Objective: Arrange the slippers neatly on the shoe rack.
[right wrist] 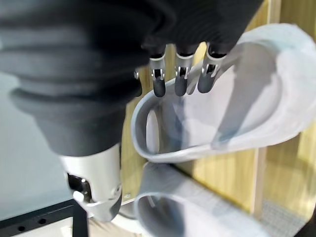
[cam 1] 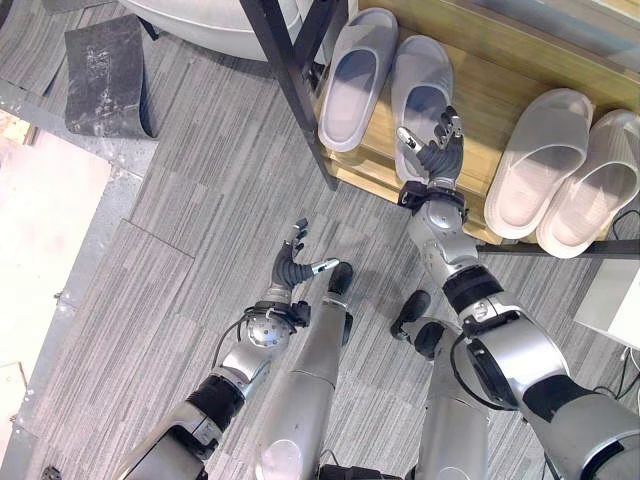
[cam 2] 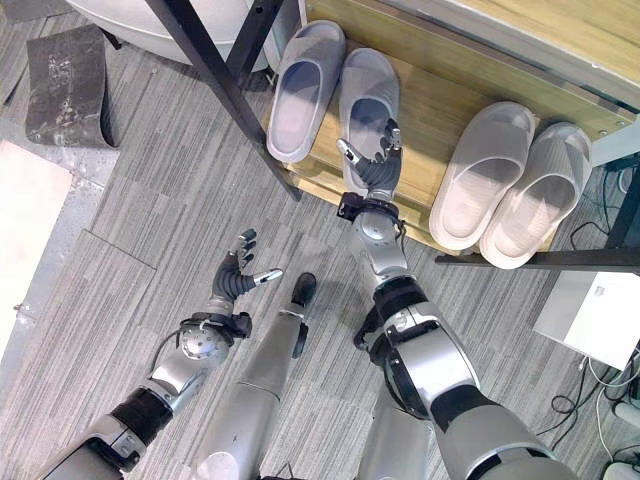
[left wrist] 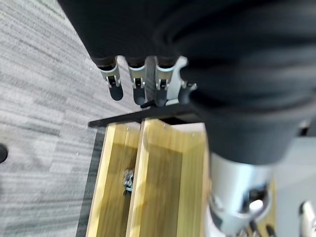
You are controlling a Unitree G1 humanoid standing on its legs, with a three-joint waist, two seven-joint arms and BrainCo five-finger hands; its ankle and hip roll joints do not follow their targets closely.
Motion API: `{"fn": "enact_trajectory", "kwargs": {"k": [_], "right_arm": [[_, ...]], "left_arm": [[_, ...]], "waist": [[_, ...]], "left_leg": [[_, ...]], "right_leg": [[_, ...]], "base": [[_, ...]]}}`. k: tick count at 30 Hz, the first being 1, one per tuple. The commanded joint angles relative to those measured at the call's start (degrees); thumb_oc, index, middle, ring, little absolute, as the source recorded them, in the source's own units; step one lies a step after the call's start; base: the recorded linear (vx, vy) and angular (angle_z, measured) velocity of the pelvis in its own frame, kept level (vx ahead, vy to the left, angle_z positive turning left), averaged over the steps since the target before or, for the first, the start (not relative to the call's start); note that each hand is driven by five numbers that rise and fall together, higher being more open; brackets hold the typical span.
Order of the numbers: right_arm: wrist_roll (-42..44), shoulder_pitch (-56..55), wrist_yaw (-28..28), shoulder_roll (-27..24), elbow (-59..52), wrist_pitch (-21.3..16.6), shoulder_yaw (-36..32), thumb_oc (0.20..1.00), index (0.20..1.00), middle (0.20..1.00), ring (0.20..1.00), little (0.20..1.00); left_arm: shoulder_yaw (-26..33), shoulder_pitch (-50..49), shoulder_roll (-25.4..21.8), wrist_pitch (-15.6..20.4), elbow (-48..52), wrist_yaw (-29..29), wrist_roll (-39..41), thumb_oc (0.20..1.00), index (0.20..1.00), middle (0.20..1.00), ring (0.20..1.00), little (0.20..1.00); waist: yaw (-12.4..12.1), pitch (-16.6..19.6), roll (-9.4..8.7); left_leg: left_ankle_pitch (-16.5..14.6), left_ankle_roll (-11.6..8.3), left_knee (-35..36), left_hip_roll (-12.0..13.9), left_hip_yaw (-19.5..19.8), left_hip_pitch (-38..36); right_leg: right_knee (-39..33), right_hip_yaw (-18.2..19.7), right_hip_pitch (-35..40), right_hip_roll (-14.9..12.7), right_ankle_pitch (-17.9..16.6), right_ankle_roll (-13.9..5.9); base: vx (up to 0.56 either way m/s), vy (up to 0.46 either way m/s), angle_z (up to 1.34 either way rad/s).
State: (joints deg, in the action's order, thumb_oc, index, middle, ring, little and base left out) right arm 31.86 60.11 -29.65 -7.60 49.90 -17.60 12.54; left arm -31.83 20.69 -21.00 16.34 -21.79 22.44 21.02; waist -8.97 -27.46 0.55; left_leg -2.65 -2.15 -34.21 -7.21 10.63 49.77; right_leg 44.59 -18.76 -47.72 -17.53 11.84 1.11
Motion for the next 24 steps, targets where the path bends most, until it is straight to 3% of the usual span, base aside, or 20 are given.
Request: {"fn": "enact_trajectory", "kwargs": {"k": [1, 6, 15, 19, 24], "right_arm": [[6.12, 4.46, 3.01, -0.53, 2.02, -1.6, -0.4, 1.0, 1.0, 1.0, 1.0, 1.0], [7.88, 8.08, 3.19, -1.65, 3.62, -1.72, 0.21, 1.0, 1.0, 1.0, 1.0, 1.0], [12.41, 8.15, 6.55, 3.3, 1.4, -1.71, 3.22, 1.0, 1.0, 1.0, 1.0, 1.0], [19.96, 8.46, 11.0, 6.5, 1.05, -1.86, 3.82, 1.0, 1.0, 1.0, 1.0, 1.0], [19.05, 10.79, 11.5, 5.93, 1.4, -1.35, 5.02, 1.0, 1.0, 1.0, 1.0, 1.0]], "left_arm": [[-1.45, 1.11, 0.6, 1.96, 1.82, -0.67, -0.73, 1.0, 1.0, 1.0, 1.0, 1.0], [-2.01, 1.91, 0.44, 2.16, 1.74, -1.19, -0.07, 1.0, 1.0, 1.0, 1.0, 1.0], [-2.85, 3.0, 0.71, 1.81, 0.54, -1.73, 0.19, 1.0, 1.0, 1.0, 1.0, 1.0], [-3.12, 3.54, 0.88, 1.46, 0.33, -2.67, 1.0, 1.0, 1.0, 1.0, 1.0, 1.0], [-3.15, 3.57, 0.83, 1.79, -0.02, -3.8, 2.09, 1.0, 1.0, 1.0, 1.0, 1.0]], "waist": [[-2.76, -0.22, 2.64], [-4.08, -0.37, 3.16], [-4.61, -0.57, 3.13], [-5.19, -0.71, 3.11], [-5.89, -0.78, 3.2]], "left_leg": [[-5.61, 2.24, -1.25, -1.99, -0.81, -2.25], [-5.18, 2.11, -0.84, -2.24, -0.56, -2.27], [-4.99, 2.11, -0.29, -2.32, -0.64, -3.04], [-4.8, 2.09, 0.08, -2.32, -0.72, -3.33], [-4.45, 1.99, 0.48, -2.38, -0.81, -3.7]], "right_leg": [[-3.53, -0.66, 5.37, 0.2, 3.66, -4.95], [-3.76, -1.08, 5.65, -0.18, 3.6, -5.12], [-4.08, -1.0, 6.29, -0.25, 3.34, -5.12], [-4.46, -1.04, 6.59, -0.31, 2.93, -5.17], [-4.57, -1.13, 6.83, -0.56, 2.71, -5.27]], "base": [[0.0, 0.0, 0.0], [0.0, -0.006, 0.04], [0.0, 0.001, 0.02], [0.0, 0.0, 0.0], [0.0, 0.0, 0.01]]}}
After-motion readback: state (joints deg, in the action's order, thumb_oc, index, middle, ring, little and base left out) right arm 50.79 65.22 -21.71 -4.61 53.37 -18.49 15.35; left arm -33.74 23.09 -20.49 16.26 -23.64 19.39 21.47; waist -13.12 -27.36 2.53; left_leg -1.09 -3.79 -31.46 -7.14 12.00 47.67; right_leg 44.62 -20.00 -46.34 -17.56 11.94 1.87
